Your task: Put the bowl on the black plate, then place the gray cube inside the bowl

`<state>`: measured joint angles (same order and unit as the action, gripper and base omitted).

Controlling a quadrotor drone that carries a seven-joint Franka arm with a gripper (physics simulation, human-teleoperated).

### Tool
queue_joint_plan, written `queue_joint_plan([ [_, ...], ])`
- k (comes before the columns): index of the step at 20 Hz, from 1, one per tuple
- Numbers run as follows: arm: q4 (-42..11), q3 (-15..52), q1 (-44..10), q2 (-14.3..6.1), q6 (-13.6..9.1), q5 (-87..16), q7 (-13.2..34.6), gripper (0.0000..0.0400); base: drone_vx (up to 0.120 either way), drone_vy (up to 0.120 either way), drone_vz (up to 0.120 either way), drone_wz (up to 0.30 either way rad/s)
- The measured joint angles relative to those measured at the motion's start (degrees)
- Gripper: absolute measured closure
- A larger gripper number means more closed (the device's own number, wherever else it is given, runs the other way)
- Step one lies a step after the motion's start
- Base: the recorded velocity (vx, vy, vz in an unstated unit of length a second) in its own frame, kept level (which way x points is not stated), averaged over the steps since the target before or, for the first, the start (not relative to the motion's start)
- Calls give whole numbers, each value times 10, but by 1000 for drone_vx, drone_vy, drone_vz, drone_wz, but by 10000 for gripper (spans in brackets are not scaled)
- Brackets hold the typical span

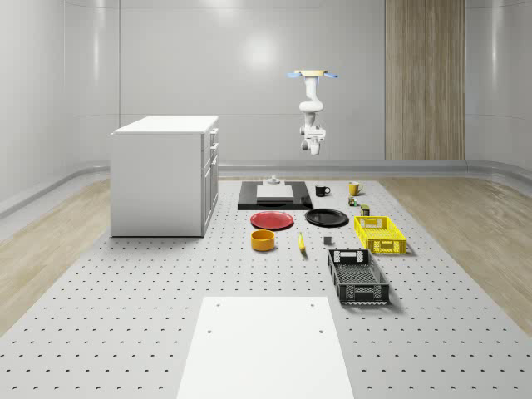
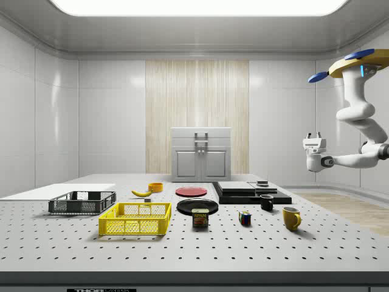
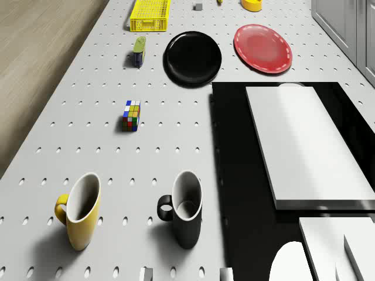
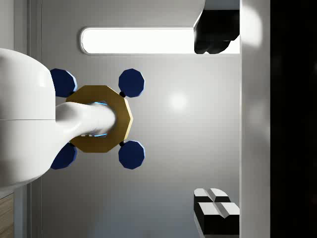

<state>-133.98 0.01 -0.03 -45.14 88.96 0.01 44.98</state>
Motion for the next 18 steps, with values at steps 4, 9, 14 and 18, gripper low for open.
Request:
queue_joint_plan([
  [4,48,1,-1,7,-39,0,-1,0,0,0,0,0],
  [9,108,1,-2,27,-77,1,-1,0,0,0,0,0],
  [14,148,2,-3,42,-100,1,-1,0,0,0,0,0],
  [18,162,2,-3,47,-107,1,-2,0,40,-10,0,0],
])
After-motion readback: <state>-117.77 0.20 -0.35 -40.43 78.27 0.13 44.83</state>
